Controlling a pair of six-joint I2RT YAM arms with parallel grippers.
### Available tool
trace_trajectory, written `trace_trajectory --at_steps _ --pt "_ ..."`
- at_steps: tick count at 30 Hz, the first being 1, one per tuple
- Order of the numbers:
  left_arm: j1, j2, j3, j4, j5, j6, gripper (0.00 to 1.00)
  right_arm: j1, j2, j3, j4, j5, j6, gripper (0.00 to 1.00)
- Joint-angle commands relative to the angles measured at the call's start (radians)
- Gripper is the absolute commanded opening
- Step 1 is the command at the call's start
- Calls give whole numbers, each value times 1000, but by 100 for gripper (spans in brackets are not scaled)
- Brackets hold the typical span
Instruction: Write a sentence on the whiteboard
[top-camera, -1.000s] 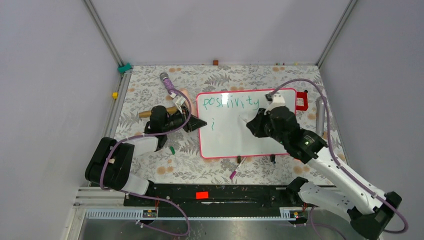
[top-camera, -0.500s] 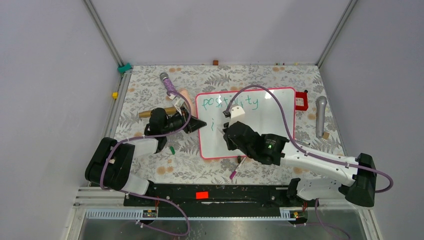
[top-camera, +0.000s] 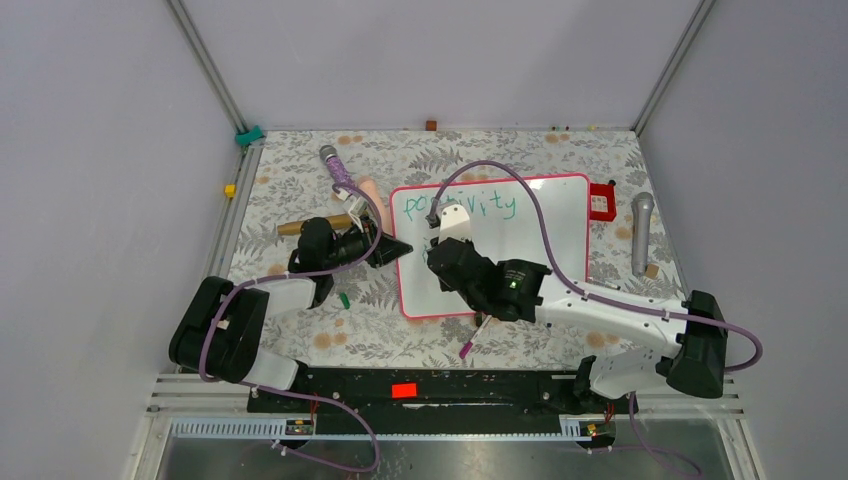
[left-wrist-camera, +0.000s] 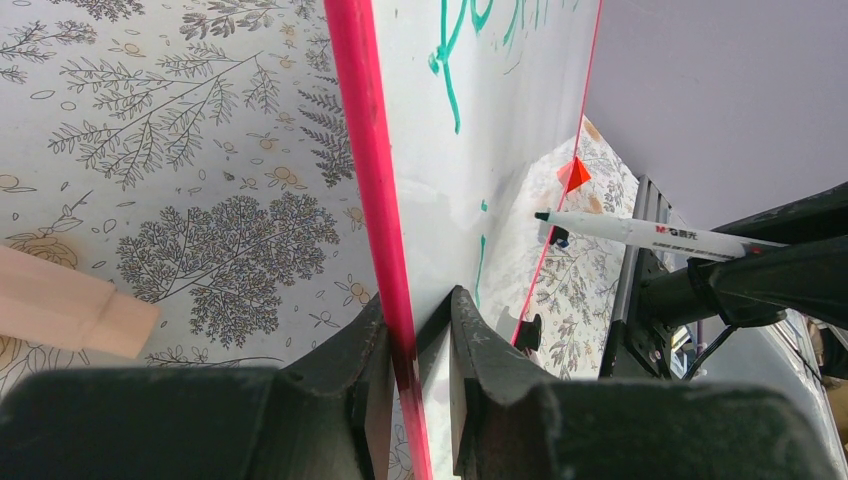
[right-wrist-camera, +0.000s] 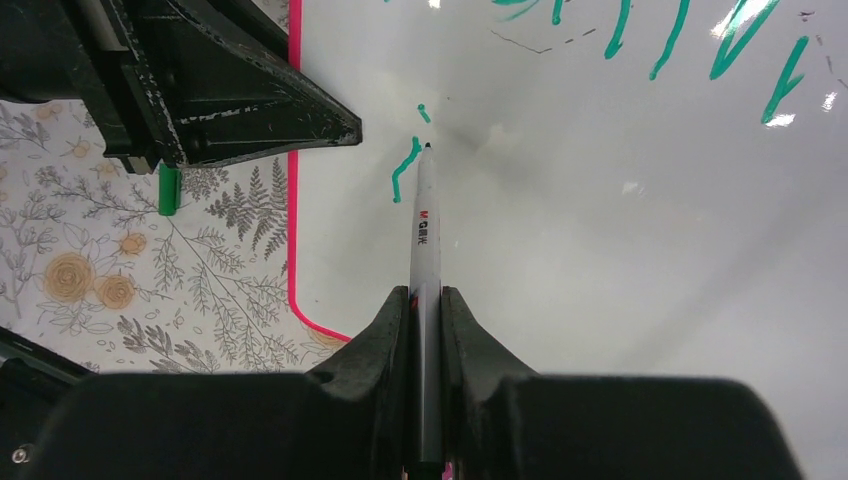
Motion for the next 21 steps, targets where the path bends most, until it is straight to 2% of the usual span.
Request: trace_trajectory --at_steps 1,21 --pt "14 -12 -10 9 -196 148 0 11 20 49 -21 65 11 0" --pt "14 -9 -7 13 -194 145 0 12 83 62 -29 88 16 0"
